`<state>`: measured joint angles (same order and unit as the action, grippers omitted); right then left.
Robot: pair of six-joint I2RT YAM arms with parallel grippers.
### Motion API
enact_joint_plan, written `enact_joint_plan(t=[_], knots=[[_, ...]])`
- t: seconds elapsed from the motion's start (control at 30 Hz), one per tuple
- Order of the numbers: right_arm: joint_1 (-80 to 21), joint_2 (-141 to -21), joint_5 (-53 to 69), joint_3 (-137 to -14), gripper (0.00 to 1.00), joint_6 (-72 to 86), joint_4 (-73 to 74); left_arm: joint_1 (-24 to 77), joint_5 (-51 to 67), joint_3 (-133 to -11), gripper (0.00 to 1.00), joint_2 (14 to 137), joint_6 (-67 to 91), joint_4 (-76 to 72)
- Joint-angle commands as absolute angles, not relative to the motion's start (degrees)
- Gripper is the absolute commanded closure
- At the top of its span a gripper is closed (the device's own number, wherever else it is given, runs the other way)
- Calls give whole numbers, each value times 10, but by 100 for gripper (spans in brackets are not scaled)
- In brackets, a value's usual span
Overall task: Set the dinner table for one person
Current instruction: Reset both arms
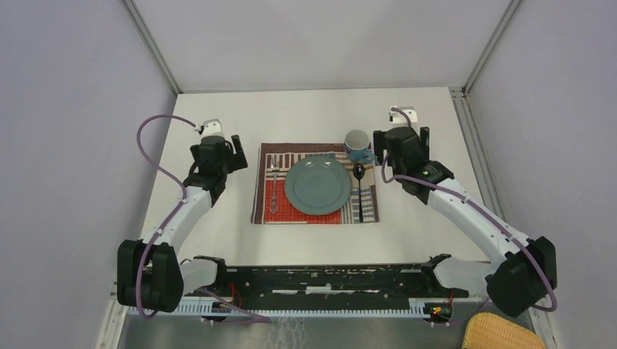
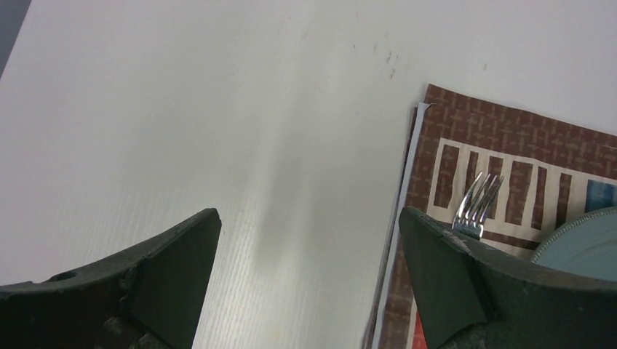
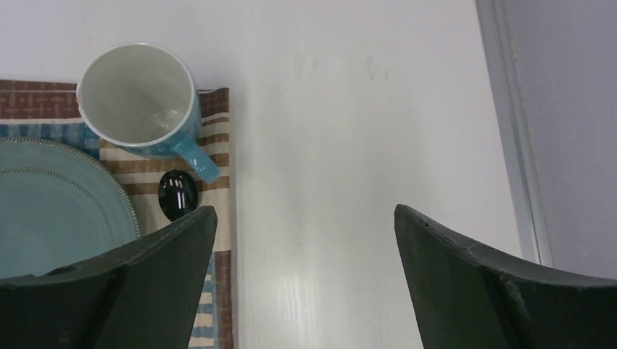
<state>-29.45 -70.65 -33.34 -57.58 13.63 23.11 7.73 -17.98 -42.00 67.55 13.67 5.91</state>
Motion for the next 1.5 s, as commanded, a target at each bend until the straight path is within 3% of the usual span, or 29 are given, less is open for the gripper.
enact_joint_plan(t=[0.0, 0.17, 0.37, 0.9, 1.47], knots=[[-287, -654, -404, -519, 2, 71, 61, 75, -200, -382, 0, 683, 70, -103], [-266, -651, -419, -455, 2, 40, -77, 73, -198, -294, 0, 716, 32, -286], [-222, -640, -383, -322, 2, 41, -259, 72, -174, -263, 0, 782, 19, -373], [-123, -677, -305, -248, 2, 27, -332, 70, -192, -199, 0, 863, 4, -560], [-94, -826, -248, -216, 2, 9, -463, 55, -151, -158, 0, 857, 7, -619]])
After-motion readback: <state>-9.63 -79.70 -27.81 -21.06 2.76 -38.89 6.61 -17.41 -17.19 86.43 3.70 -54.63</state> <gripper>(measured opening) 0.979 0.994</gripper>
